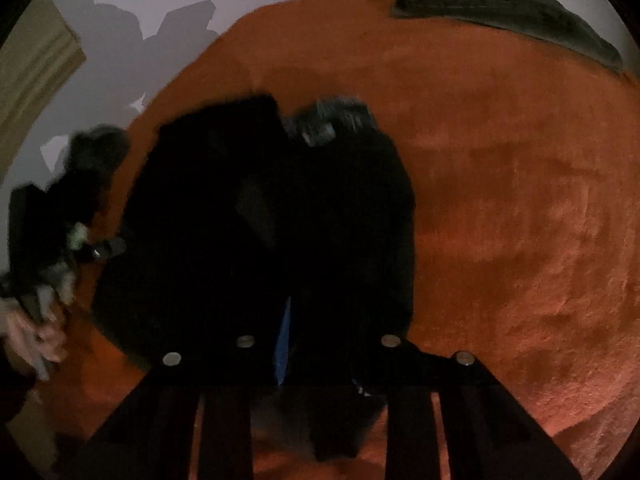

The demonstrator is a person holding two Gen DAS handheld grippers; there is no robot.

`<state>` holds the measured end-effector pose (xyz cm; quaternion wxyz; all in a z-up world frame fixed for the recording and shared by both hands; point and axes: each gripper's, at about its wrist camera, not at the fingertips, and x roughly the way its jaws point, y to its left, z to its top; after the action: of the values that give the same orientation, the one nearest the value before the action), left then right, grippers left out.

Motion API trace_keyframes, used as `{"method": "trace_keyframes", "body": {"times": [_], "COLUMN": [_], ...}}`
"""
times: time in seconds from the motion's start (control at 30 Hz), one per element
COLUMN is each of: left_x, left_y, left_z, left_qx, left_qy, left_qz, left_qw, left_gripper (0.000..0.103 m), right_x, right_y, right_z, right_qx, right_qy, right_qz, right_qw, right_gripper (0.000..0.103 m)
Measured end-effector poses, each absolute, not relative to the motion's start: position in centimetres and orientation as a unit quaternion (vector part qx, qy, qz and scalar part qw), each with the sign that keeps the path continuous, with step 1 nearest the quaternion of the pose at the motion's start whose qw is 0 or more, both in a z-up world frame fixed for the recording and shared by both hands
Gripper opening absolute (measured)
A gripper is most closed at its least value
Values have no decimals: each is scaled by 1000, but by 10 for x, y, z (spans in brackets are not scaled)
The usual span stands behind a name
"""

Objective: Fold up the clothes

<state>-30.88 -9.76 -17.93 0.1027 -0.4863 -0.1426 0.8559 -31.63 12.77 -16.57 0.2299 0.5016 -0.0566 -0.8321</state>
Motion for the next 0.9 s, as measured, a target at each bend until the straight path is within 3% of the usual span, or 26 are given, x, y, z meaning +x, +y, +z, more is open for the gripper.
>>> {"method": "trace_keyframes", "body": {"times": [0.03,0.07,0.1,0.2,0.23,0.27,0.3,0.33,0.4,0.5,0.57,0.63,0.7,0.8,0.9], "left_x": [-317,-328,-340,-378,-391,-402,-408,-412,-411,-408,-413,-420,-420,-411,-390], "left_y": [-93,-87,-79,-64,-64,-64,-64,-65,-76,-91,-105,-121,-126,-111,-96], "left_z": [-168,-160,-154,-157,-164,-172,-178,-184,-187,-196,-208,-223,-226,-213,-183], "left_qx": [-475,-465,-454,-453,-465,-475,-479,-479,-470,-464,-464,-468,-470,-468,-455], "left_qy": [-134,-117,-98,-48,-48,-58,-69,-80,-122,-164,-222,-282,-281,-222,-159], "left_qz": [862,869,877,883,878,872,869,868,868,862,846,823,822,843,866], "left_qw": [118,124,126,111,104,102,101,99,104,122,139,156,156,146,134], "left_gripper": [40,45,54,57,57,56,45,31,27,23,23,23,24,27,26], "right_x": [-323,-331,-342,-376,-385,-393,-402,-409,-414,-411,-415,-431,-438,-430,-405], "right_y": [120,111,98,52,46,43,39,44,75,96,110,123,129,120,113], "right_z": [-151,-142,-139,-147,-154,-160,-167,-172,-177,-190,-210,-229,-239,-221,-176], "right_qx": [482,470,462,458,465,473,481,491,489,482,477,491,504,511,490], "right_qy": [-53,-46,-29,46,48,44,40,18,-95,-161,-226,-263,-286,-226,-131], "right_qz": [-841,-844,-847,-849,-846,-842,-839,-837,-833,-818,-783,-761,-744,-767,-815], "right_qw": [241,253,260,260,257,254,251,240,241,268,329,331,333,317,282], "right_gripper": [37,63,73,73,70,45,19,15,13,12,12,12,13,26,26]}}
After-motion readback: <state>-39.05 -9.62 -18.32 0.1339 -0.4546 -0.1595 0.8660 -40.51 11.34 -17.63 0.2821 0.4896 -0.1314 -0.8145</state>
